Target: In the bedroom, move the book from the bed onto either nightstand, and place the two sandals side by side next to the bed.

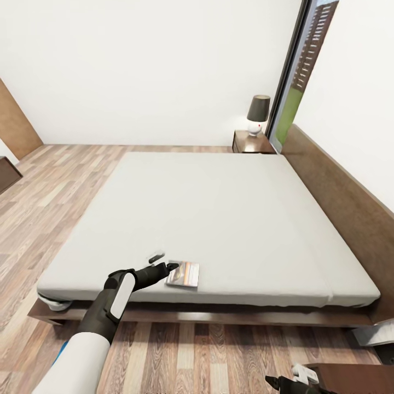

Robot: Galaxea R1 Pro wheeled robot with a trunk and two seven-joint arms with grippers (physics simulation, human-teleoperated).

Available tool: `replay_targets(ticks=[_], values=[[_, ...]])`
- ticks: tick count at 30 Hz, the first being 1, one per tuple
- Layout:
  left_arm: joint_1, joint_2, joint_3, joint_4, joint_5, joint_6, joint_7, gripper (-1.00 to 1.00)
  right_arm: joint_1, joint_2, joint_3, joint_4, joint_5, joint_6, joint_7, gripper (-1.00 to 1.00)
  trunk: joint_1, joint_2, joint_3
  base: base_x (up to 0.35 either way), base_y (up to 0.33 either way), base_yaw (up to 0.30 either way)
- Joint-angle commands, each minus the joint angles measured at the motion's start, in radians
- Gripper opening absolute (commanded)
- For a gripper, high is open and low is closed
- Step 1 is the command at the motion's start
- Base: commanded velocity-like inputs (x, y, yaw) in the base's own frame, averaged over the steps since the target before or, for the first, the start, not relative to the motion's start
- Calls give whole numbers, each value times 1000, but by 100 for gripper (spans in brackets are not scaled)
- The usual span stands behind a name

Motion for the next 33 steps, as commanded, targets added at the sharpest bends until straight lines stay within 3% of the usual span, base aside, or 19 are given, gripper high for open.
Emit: replay_targets(ticks=[1,26,33], values=[[-1,-1,5,-1,-2,7,-5,100,0,-1,7,-1,-10,6,2,100,0,-2,-3,0,0,0],[-1,-2,5,-1,-2,7,-5,100,0,-1,7,-1,-7,4,2,100,0,-2,-42,0,0,0],[-1,-1,5,-1,-2,7,-5,100,-1,-1,7,0,-6,-50,1,100,0,-2,-44,0,0,0]])
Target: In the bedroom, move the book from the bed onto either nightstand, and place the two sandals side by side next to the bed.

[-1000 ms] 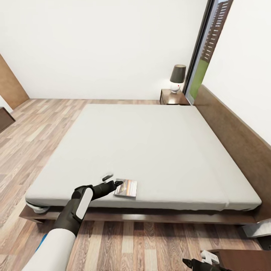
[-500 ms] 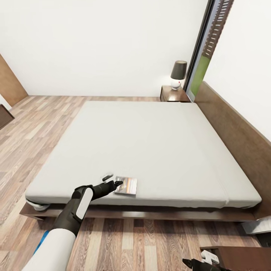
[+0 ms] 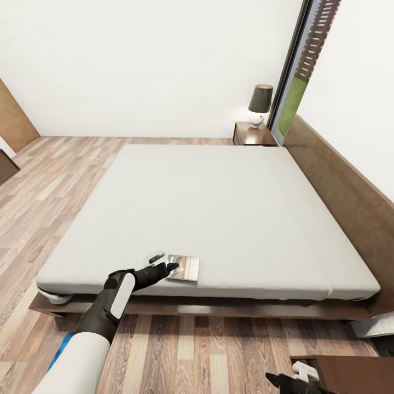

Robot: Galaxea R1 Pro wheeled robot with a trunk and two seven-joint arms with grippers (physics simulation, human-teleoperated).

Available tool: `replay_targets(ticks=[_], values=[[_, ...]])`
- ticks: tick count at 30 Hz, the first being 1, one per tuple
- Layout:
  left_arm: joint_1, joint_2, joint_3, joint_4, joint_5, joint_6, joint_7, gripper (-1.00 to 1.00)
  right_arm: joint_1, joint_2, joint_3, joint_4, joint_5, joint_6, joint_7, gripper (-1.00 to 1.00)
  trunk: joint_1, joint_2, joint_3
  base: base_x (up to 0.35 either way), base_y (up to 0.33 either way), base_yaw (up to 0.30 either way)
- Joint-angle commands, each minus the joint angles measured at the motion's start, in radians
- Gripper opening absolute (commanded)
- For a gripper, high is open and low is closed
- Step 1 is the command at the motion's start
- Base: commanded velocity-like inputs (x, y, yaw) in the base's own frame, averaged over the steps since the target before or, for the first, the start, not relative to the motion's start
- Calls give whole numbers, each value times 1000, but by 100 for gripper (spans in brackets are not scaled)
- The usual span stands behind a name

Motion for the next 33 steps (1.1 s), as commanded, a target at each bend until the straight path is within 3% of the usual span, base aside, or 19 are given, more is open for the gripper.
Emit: replay_targets(ticks=[1,19,33], values=[[-1,-2,5,-1,-2,7,-5,100,0,-1,7,0,-11,1,2,100,1,-2,-2,0,0,0],[0,-1,5,-1,-2,7,-5,100,0,0,7,6,-8,-1,7,100,1,-2,-2,0,0,0],[-1,-1,5,-1,-2,7,-5,100,0,1,7,7,-8,-1,6,100,1,-2,-22,0,0,0]])
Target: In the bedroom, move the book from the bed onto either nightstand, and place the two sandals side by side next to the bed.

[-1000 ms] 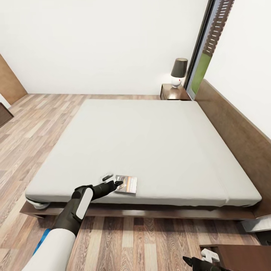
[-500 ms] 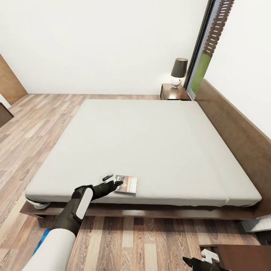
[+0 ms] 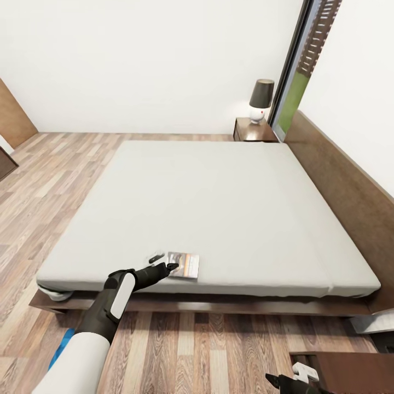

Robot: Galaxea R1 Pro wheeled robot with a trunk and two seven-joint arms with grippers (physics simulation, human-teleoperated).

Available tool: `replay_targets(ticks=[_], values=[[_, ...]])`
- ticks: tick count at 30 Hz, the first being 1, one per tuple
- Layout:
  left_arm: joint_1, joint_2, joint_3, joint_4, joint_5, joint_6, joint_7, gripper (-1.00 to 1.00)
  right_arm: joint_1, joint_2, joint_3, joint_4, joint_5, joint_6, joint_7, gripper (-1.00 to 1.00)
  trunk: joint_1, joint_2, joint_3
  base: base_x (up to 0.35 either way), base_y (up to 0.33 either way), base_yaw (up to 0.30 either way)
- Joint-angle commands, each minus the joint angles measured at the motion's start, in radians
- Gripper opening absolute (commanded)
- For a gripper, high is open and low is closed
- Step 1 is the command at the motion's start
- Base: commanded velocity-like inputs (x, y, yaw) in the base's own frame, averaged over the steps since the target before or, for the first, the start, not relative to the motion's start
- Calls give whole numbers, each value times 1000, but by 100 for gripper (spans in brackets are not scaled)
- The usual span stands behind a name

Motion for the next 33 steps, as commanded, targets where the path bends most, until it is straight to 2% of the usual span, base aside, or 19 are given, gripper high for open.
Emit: replay_targets(ticks=[1,11,18,33], values=[[-1,-1,5,-1,-2,7,-5,100,0,-1,7,-1,-11,6,2,100,0,-2,-3,0,0,0],[-1,-3,5,-1,-3,7,-5,100,0,-1,7,-1,-11,6,3,100,0,-2,-18,71,0,0],[-1,-2,5,-2,-3,7,-5,100,0,-1,7,-1,-11,6,4,100,0,-2,-20,59,0,0],[0,-3,5,-2,-3,7,-5,100,-1,-1,7,-1,-11,6,3,100,0,-2,-20,290,0,0]])
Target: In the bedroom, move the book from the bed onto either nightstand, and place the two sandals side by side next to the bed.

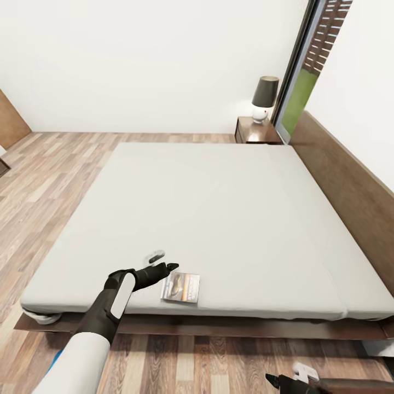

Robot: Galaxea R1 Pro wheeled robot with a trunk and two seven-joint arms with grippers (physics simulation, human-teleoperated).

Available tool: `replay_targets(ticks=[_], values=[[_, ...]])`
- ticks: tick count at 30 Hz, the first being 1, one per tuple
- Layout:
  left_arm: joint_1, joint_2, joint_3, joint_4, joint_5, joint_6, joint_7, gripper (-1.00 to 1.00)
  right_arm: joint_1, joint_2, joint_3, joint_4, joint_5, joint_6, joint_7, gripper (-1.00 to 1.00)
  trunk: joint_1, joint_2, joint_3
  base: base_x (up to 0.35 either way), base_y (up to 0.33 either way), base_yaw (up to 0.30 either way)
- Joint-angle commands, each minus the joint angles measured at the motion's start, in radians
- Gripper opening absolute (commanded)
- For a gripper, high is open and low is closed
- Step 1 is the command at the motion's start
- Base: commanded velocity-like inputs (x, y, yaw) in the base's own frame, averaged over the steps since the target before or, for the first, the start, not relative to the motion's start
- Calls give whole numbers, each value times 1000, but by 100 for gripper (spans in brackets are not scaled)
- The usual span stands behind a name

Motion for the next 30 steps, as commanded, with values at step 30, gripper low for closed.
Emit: replay_targets(ticks=[30], values=[[-1,-18,-48,0,-2,9,-41,100,0,-1,7,-1,-11,6,1,100,1,-2,-1,123,0,0]])
